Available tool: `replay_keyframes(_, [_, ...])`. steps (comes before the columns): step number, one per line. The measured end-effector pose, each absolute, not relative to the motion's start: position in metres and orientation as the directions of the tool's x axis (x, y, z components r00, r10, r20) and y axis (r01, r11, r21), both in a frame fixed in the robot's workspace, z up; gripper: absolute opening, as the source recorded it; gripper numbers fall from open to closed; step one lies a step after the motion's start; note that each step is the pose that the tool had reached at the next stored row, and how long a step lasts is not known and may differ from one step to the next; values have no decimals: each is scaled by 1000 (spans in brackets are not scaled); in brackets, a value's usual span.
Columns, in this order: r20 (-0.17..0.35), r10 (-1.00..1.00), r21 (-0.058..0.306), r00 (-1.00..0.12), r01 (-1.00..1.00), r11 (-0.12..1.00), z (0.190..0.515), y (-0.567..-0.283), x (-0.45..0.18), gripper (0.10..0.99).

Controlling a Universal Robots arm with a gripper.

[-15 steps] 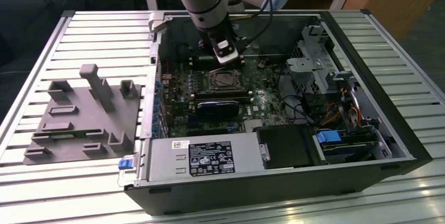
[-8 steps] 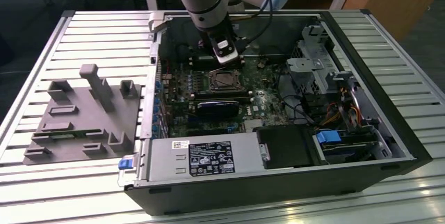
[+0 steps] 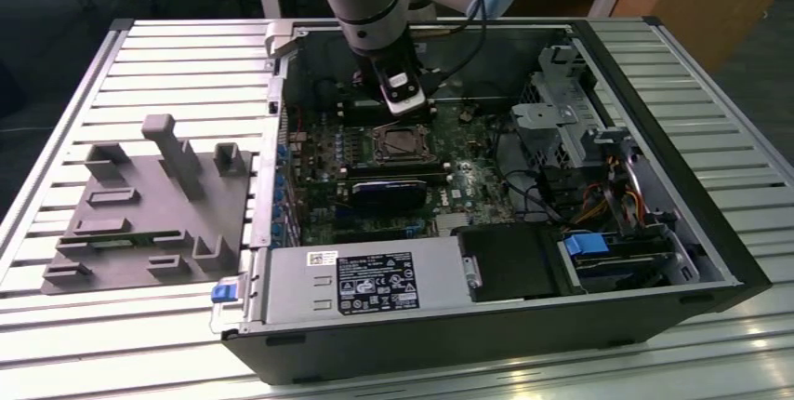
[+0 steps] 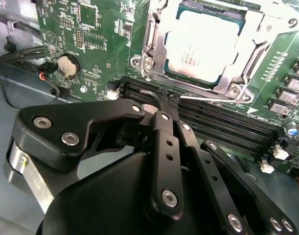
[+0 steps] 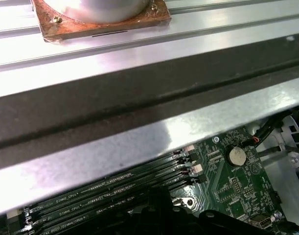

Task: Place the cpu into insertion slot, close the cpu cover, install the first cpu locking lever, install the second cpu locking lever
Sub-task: 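Install the first cpu locking lever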

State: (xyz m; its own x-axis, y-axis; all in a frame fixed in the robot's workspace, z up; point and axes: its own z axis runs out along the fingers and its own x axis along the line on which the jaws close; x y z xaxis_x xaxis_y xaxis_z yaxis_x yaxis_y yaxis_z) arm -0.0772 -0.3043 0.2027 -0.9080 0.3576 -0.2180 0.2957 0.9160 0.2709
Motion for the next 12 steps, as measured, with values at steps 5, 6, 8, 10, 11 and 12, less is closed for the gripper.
replay_keyframes(5, [-218, 375, 271, -901, 313, 910, 201, -304, -75, 102])
replay_keyframes(6, [-218, 379, 271, -899, 318, 909, 200, -304, -75, 102])
replay_keyframes(8, [-218, 386, 271, -896, 325, 906, 199, -304, -75, 102])
replay_keyframes(10, [-218, 390, 270, -894, 329, 905, 198, -304, -75, 102])
replay_keyframes(11, [-219, 392, 270, -894, 330, 905, 198, -304, -75, 102])
replay_keyframes(12, [-219, 393, 269, -893, 332, 904, 197, -304, -75, 102])
